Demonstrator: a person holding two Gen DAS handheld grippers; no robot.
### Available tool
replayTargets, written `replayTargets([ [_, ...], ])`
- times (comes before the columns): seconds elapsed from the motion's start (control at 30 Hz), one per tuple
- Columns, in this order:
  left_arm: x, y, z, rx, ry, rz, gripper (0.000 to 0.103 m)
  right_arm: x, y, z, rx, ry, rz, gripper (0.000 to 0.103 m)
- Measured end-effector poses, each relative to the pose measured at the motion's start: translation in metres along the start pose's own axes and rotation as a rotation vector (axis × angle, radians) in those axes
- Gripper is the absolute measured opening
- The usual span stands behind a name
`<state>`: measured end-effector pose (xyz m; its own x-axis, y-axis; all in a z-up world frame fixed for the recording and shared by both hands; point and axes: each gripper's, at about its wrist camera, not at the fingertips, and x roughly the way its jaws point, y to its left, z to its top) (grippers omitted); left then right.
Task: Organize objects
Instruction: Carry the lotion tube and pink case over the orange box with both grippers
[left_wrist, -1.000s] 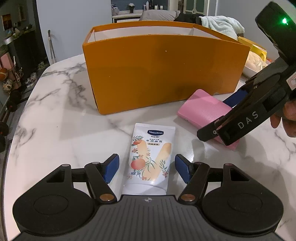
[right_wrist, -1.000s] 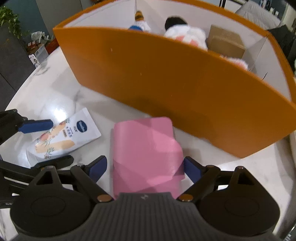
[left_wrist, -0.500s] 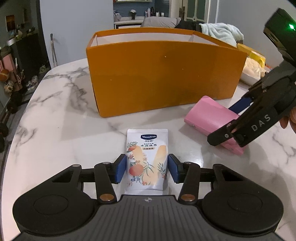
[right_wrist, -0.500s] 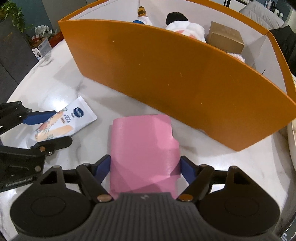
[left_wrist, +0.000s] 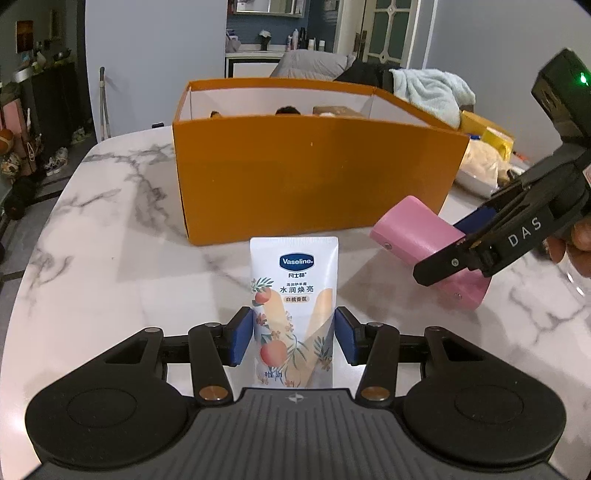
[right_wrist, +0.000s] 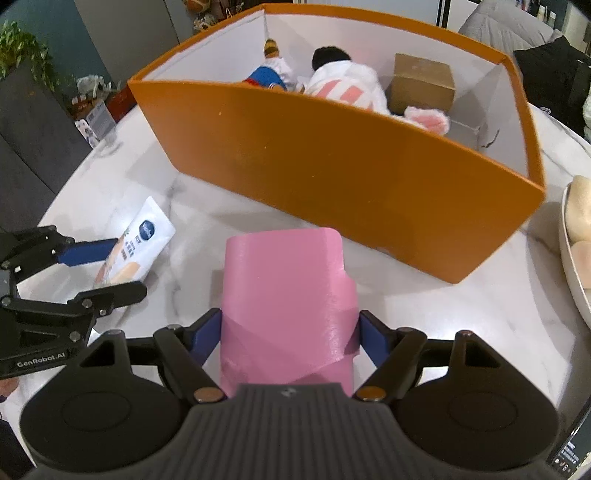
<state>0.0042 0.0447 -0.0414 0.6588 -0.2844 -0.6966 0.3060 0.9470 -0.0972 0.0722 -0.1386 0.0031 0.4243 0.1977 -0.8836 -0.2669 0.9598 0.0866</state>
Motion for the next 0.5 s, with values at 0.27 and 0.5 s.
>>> replayTargets([
  [0.27,-0.004,-0.012,0.005,0.031,-0.019,-0.006,0.056,-0.009,-0.004,-0.003,0.009,-0.012,0.009,0.079],
  [0.5,-0.011,-0.014,0.010,0.027,-0.043,-0.008,0.056,-0.016,-0.004,-0.006,0.005,-0.037,0.014,0.079],
])
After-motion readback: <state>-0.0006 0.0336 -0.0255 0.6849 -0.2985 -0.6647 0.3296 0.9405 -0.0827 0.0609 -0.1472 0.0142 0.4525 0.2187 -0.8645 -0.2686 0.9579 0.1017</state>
